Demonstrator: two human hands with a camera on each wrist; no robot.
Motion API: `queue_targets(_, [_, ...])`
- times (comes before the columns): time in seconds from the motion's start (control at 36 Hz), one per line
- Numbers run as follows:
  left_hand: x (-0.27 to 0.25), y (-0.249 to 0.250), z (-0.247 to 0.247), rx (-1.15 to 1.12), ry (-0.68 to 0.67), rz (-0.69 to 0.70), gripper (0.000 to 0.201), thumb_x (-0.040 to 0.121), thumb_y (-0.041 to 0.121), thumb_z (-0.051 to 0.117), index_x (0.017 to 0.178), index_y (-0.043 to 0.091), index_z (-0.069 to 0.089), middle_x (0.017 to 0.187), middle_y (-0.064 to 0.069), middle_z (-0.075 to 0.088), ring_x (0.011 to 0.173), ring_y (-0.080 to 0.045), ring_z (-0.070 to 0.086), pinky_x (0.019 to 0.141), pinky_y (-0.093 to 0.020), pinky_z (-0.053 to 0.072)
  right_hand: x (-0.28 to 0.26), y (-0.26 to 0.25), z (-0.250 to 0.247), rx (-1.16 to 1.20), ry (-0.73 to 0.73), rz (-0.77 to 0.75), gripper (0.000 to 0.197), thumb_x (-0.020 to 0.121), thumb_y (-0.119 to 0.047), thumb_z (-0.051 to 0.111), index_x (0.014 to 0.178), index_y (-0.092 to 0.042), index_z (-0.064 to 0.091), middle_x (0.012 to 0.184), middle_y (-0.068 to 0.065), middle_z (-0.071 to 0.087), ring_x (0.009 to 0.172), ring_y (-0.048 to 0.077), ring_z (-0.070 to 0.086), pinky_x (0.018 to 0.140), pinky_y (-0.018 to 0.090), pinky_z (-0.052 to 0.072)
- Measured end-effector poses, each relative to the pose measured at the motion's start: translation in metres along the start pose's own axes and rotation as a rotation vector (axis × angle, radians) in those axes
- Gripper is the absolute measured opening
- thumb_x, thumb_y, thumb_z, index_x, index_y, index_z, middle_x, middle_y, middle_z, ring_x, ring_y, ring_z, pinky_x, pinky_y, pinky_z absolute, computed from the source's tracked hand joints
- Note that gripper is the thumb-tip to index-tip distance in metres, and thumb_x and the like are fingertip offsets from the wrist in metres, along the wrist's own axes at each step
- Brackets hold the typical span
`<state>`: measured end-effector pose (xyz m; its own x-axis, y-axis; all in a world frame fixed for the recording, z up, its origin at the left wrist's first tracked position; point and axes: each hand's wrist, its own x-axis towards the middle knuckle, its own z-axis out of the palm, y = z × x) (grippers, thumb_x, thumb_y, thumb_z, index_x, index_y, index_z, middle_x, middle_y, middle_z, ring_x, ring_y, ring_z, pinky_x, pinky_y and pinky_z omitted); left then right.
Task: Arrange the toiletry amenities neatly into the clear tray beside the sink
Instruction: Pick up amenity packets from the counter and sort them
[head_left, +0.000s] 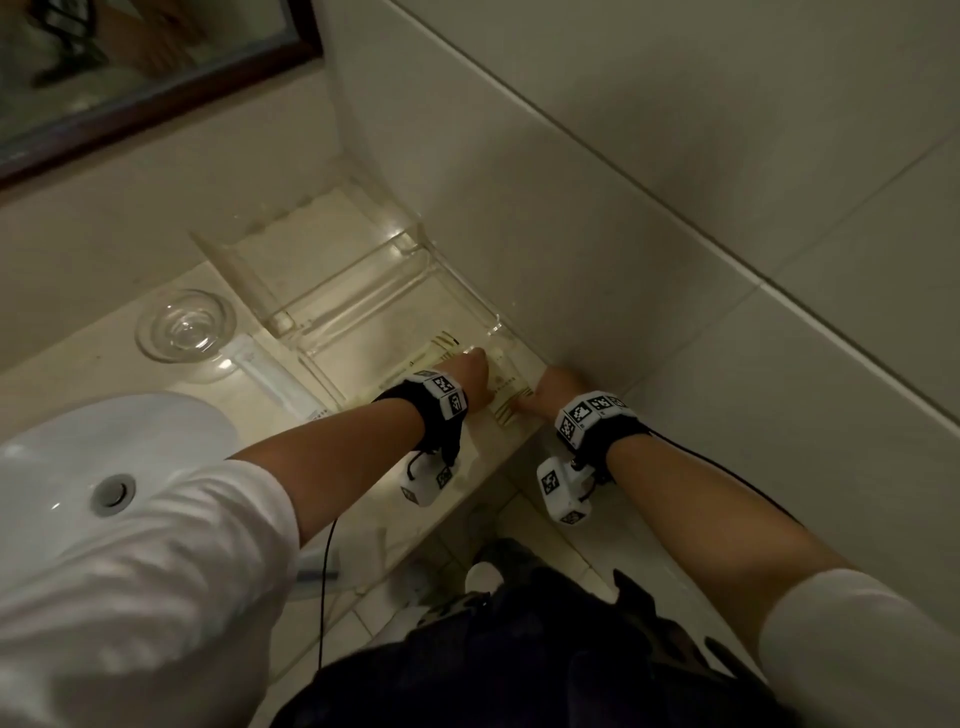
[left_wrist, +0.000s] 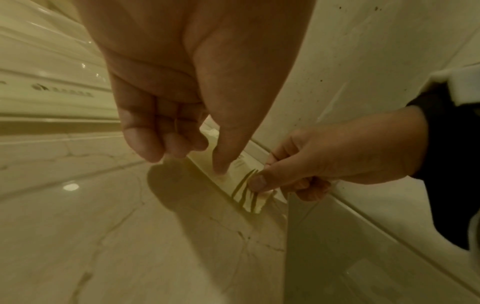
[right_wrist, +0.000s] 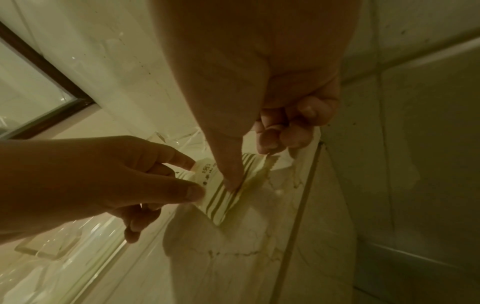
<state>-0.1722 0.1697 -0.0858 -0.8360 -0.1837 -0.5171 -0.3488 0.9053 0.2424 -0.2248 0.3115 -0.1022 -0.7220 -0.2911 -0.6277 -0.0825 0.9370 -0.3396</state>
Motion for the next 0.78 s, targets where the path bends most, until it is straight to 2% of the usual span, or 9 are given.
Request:
queue_targets(0.08, [0.0, -0.001, -0.001, -0.019, 0.001, 0.001, 0.057, 0.089, 0.03, 0.062, 0.132, 0.003, 0.036, 0.121, -0.016, 0.058, 0.107, -0.032, 0.059, 0.078, -0.036, 0.047, 0.002, 0.002, 0.002, 0.007, 0.0, -0.007, 0.05, 0.074, -0.046, 0.074, 0.101, -0.006, 0.062, 0.096, 0.009, 0.066, 0.084, 0.026, 0.065, 0.066, 0.029, 0.048])
queue_targets(0.17, [0.0, -0.002, -0.002, 0.002, 0.005, 0.025, 0.057, 0.089, 0.029, 0.062, 0.131, 0.003, 0.033, 0.118, -0.017, 0.058, 0.103, -0.033, 0.06, 0.074, -0.037, 0.047, 0.003, 0.005, 0.002, 0.006, -0.002, -0.006, 0.034, 0.079, -0.04, 0.072, 0.071, -0.011, 0.055, 0.07, 0.003, 0.057, 0.061, 0.018, 0.056, 0.053, 0.024, 0.04])
queue_targets(0.22, [0.0, -0.003, -0.004, 0.034, 0.011, 0.035, 0.051, 0.09, 0.026, 0.06, 0.128, 0.003, 0.034, 0.116, -0.017, 0.058, 0.099, -0.034, 0.061, 0.068, -0.036, 0.045, 0.002, 0.006, 0.001, -0.028, 0.009, -0.027, 0.039, 0.082, -0.037, 0.07, 0.06, -0.015, 0.047, 0.061, 0.0, 0.049, 0.059, 0.019, 0.053, 0.052, 0.024, 0.037])
queue_targets(0.28, [-0.001, -0.003, -0.006, 0.051, 0.016, 0.033, 0.047, 0.091, 0.025, 0.058, 0.126, 0.003, 0.037, 0.115, -0.018, 0.058, 0.099, -0.035, 0.061, 0.067, -0.036, 0.044, 0.001, 0.006, -0.002, -0.057, 0.001, -0.047, 0.038, 0.083, -0.036, 0.069, 0.062, -0.014, 0.047, 0.062, 0.0, 0.049, 0.062, 0.021, 0.053, 0.053, 0.024, 0.037])
queue_targets(0.39, [-0.004, -0.003, -0.009, 0.035, 0.02, 0.028, 0.038, 0.094, 0.025, 0.051, 0.123, 0.001, 0.042, 0.12, -0.019, 0.056, 0.106, -0.036, 0.058, 0.077, -0.039, 0.046, -0.002, 0.006, -0.004, -0.075, 0.012, -0.092, 0.023, 0.085, -0.027, 0.067, 0.088, -0.014, 0.049, 0.083, 0.002, 0.051, 0.08, 0.021, 0.052, 0.07, 0.029, 0.04])
queue_targets(0.44, [-0.005, -0.003, -0.011, 0.022, 0.017, 0.022, 0.035, 0.096, 0.025, 0.046, 0.122, 0.001, 0.045, 0.122, -0.02, 0.056, 0.109, -0.036, 0.057, 0.082, -0.038, 0.046, -0.002, 0.006, -0.003, -0.058, 0.036, -0.128, 0.02, 0.085, -0.021, 0.065, 0.083, -0.017, 0.045, 0.079, 0.0, 0.048, 0.077, 0.02, 0.049, 0.068, 0.027, 0.039])
queue_targets(0.56, [-0.01, -0.005, -0.017, -0.015, 0.025, 0.01, 0.033, 0.098, 0.025, 0.042, 0.119, 0.002, 0.052, 0.123, -0.019, 0.058, 0.111, -0.035, 0.057, 0.085, -0.037, 0.046, -0.004, 0.007, -0.001, -0.004, 0.064, -0.16, 0.034, 0.083, -0.018, 0.065, 0.065, -0.022, 0.037, 0.066, -0.004, 0.044, 0.069, 0.02, 0.049, 0.065, 0.028, 0.04])
queue_targets(0.67, [-0.016, -0.009, -0.024, -0.09, 0.033, 0.002, 0.032, 0.098, 0.025, 0.045, 0.117, 0.002, 0.059, 0.116, -0.017, 0.063, 0.105, -0.033, 0.061, 0.086, -0.035, 0.048, -0.006, 0.007, 0.001, 0.039, 0.083, -0.173, 0.03, 0.08, -0.017, 0.067, 0.065, -0.024, 0.042, 0.07, -0.001, 0.052, 0.069, 0.021, 0.053, 0.068, 0.034, 0.049])
queue_targets(0.78, [-0.023, -0.017, -0.028, -0.169, 0.043, -0.016, 0.035, 0.098, 0.028, 0.046, 0.12, 0.005, 0.061, 0.115, -0.015, 0.065, 0.105, -0.03, 0.062, 0.089, -0.034, 0.049, -0.01, 0.006, 0.001, 0.083, 0.079, -0.208, 0.03, 0.081, -0.017, 0.068, 0.068, -0.024, 0.042, 0.073, -0.002, 0.051, 0.072, 0.019, 0.052, 0.068, 0.033, 0.046])
